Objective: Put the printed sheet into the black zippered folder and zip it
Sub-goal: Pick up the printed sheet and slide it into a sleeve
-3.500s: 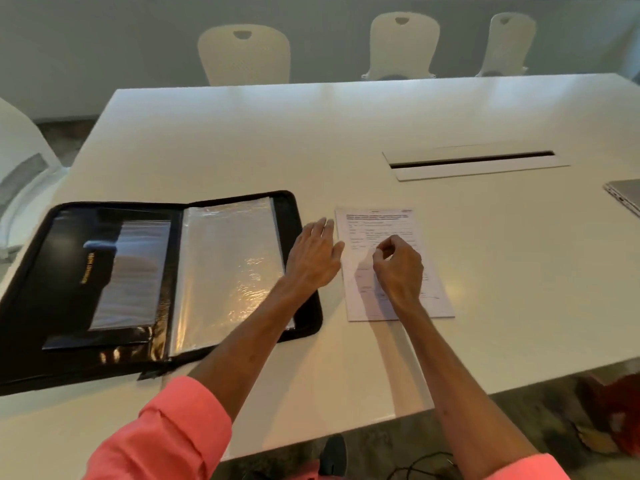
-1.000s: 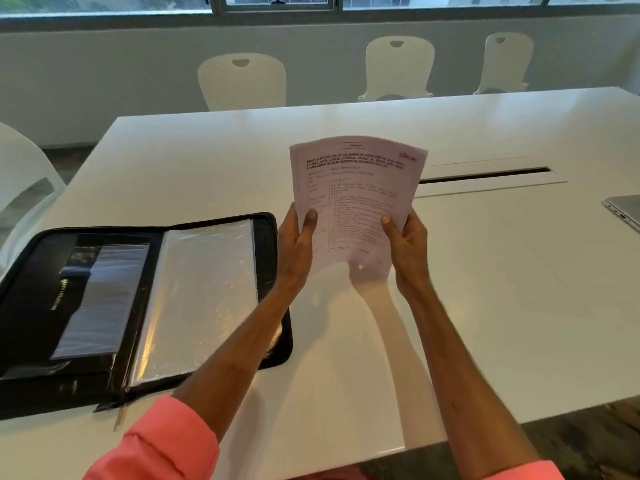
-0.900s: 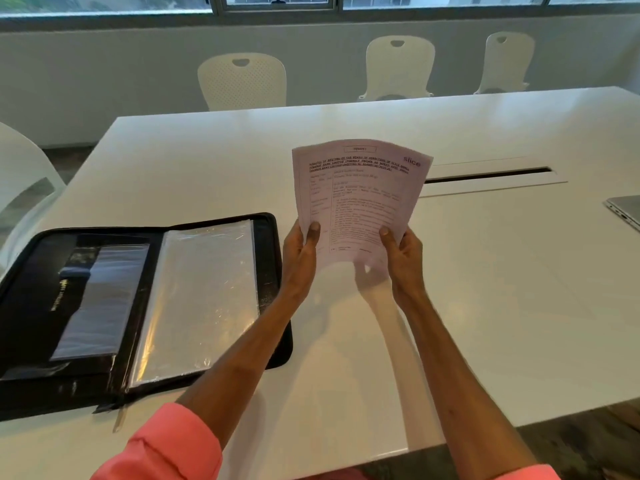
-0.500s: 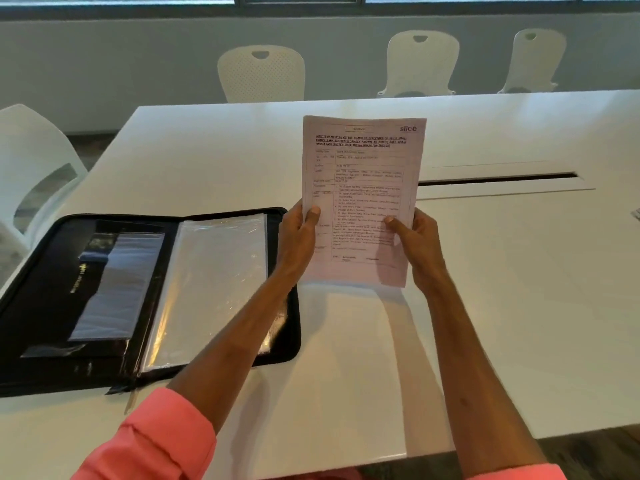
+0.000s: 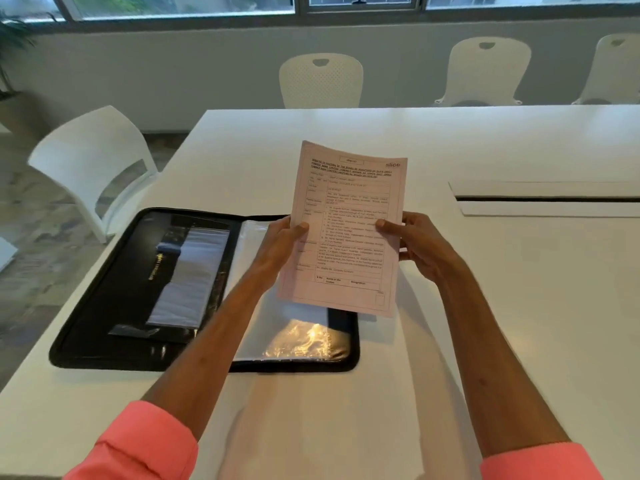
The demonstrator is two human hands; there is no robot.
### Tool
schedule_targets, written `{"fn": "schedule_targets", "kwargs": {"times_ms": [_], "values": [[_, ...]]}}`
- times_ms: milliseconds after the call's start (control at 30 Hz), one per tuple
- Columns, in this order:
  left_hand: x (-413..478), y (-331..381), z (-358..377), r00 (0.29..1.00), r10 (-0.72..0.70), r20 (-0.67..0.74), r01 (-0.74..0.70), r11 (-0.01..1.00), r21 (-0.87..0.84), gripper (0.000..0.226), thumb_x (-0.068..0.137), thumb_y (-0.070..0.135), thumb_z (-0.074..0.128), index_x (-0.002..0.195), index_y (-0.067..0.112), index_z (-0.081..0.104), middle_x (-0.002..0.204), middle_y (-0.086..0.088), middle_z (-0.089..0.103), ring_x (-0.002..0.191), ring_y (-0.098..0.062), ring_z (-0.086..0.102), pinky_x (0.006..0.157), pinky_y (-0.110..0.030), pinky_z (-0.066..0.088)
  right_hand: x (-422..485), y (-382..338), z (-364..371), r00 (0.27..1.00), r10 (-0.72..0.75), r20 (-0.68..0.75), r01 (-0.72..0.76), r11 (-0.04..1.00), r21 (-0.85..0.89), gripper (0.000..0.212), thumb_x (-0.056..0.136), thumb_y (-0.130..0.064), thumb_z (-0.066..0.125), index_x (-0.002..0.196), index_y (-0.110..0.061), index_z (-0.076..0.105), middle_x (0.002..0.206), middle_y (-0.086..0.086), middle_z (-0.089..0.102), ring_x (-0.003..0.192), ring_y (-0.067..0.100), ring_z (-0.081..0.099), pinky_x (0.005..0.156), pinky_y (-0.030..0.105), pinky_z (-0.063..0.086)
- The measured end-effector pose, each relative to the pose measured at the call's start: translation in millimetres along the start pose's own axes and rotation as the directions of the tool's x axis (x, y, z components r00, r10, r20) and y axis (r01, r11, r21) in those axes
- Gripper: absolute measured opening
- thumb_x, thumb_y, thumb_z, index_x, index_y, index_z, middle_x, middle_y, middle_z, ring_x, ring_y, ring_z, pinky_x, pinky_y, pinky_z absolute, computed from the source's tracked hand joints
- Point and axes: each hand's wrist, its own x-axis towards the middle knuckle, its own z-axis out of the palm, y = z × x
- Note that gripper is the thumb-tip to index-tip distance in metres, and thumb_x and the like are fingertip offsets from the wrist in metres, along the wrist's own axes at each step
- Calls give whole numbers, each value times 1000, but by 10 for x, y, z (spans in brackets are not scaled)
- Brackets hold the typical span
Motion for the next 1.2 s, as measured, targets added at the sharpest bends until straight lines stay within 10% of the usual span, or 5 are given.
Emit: {"fn": "schedule_targets", "kwargs": {"times_ms": [600,900,1200], "values": [[476,-342,-1148,998,-44,-47,41,997,-61,29,112,34,53,132,25,73,118,1,81,110,-22,78,100,-49,60,833,-206,1053,999,-26,23,29,991,-131,30,97,-26,81,122,-11,75,110,8,84,98,29,83,81,48,68],[831,-566,-1333,952,68,-299,-23,988,152,32,114,15,40,124,11,70,118,-5,76,101,-18,77,94,-38,64,1094,-213,1014,942,-50,-333,108,982,157,11,102,-19,74,112,-16,74,94,-2,82,83,18,81,65,37,66],[1033,-976,-1066,932,302,202,-337,508,793,40,109,24,57,148,20,62,158,-2,54,153,-25,39,127,-51,34,1359,-231,1110,878,0,-480,198,911,363,18,103,-19,73,121,-20,74,101,-1,81,84,10,79,68,38,67]]}}
